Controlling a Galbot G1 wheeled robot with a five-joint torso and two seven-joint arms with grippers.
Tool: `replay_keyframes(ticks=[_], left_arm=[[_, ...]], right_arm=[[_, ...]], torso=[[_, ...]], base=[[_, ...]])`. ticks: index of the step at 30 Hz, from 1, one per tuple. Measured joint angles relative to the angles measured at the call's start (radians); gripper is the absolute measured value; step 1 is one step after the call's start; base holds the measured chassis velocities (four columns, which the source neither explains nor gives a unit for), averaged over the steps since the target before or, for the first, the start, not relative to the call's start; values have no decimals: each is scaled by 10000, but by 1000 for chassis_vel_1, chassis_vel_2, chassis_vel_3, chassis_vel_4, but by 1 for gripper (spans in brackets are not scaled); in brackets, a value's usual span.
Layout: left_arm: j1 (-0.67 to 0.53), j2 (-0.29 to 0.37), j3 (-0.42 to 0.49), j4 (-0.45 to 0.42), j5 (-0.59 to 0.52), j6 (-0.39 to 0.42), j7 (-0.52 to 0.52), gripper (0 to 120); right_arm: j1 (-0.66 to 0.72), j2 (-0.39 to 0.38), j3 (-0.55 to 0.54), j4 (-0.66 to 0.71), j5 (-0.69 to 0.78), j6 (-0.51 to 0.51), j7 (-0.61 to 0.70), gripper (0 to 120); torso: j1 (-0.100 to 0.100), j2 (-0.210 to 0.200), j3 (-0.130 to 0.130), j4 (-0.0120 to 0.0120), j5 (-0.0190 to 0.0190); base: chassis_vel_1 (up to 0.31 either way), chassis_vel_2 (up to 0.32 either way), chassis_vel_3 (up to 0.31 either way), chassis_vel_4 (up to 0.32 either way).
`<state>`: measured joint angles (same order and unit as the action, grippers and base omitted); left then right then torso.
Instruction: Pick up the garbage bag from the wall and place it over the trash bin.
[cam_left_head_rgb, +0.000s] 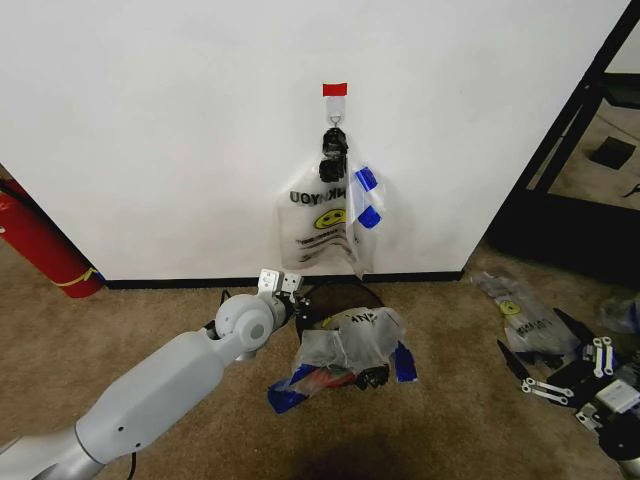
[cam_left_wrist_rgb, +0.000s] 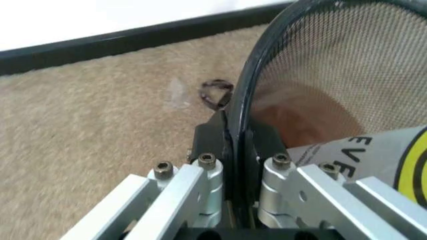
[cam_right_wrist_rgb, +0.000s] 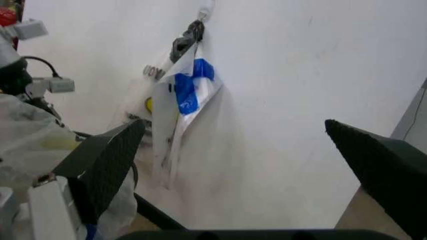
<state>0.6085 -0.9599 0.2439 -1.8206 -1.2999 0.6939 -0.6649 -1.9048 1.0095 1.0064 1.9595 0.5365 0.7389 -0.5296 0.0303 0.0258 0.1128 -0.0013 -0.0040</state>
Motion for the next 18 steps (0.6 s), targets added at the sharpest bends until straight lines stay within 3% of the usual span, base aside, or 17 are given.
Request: replay_keyframes(ticks=[4,8,11,14,18], left_arm=[[518,-31,-763,-418,-578,-165,-821,3],[2115,-94,-2329,-1399,-1208,-847,-1710,3],[2747,-218,-2890,-1711,-1331,-1099,-1945,3],[3876,-794,-3671,-2174,-1246,-1719,-2248,3],[4738,-1414,-4081,-2464,-812,-2230,-2332,3]], right_arm=[[71,-16,-90,-56,-37,1,71,100],[245,-54,-386,-167,-128,-151,367,100],[303,-93,-562,-197,-152,-288,557,100],[446,-208,-955,-215,-211,-649,1045,100],[578,-294,-1280,-215,-396,-911,1344,100]], torso=[[0,0,0,4,0],[0,0,-1,5,0],[0,0,-1,6,0],[0,1,-1,7,0],[-1,2,-1,2,3]], base=[[0,0,0,0],[0,0,0,0],[0,0,0,0],[0,0,0,0],[0,0,0,0]])
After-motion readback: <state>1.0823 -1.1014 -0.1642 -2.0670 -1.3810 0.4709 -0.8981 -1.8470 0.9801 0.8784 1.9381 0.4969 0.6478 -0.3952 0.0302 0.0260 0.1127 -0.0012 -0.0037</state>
